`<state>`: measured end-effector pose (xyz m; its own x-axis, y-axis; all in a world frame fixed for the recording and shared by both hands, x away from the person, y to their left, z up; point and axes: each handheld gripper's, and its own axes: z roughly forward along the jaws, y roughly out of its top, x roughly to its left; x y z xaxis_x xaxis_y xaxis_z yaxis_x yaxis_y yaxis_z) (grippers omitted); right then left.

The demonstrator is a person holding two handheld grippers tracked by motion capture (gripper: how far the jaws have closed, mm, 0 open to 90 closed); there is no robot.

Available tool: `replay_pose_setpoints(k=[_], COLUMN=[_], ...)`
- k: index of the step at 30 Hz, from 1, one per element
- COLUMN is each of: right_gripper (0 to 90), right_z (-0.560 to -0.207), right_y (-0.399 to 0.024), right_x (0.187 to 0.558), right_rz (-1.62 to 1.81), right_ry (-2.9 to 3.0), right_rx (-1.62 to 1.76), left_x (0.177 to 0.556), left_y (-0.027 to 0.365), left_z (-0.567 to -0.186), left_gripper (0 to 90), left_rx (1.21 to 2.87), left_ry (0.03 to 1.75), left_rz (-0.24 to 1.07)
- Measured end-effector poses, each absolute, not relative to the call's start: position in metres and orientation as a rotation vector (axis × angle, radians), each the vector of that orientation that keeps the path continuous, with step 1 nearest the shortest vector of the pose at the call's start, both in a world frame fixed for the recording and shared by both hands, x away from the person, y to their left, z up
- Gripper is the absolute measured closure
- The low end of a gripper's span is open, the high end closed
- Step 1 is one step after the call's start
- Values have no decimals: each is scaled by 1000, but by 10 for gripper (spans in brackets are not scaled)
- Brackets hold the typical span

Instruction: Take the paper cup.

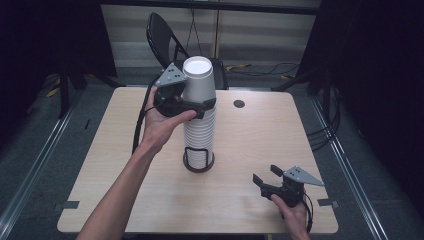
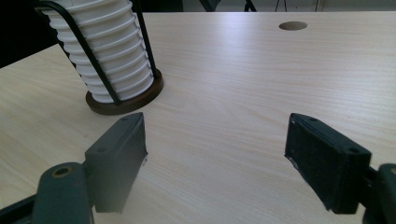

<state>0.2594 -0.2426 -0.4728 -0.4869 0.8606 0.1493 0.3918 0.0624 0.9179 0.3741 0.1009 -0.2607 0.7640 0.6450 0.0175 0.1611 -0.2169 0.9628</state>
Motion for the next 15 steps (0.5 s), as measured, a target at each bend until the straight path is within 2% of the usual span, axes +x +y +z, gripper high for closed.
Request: replay_pose_setpoints(k=[15], right_gripper=[207], right_z=[-472], right_y=[-243], right_x=[259], right_rz=[1417], right_ry=[1905], right_rx=[1245], left_x=[372], left_y=[103], left_z=[-245], left_gripper=[121], left_rx=[1720], left_ry=[614], left_rz=[524])
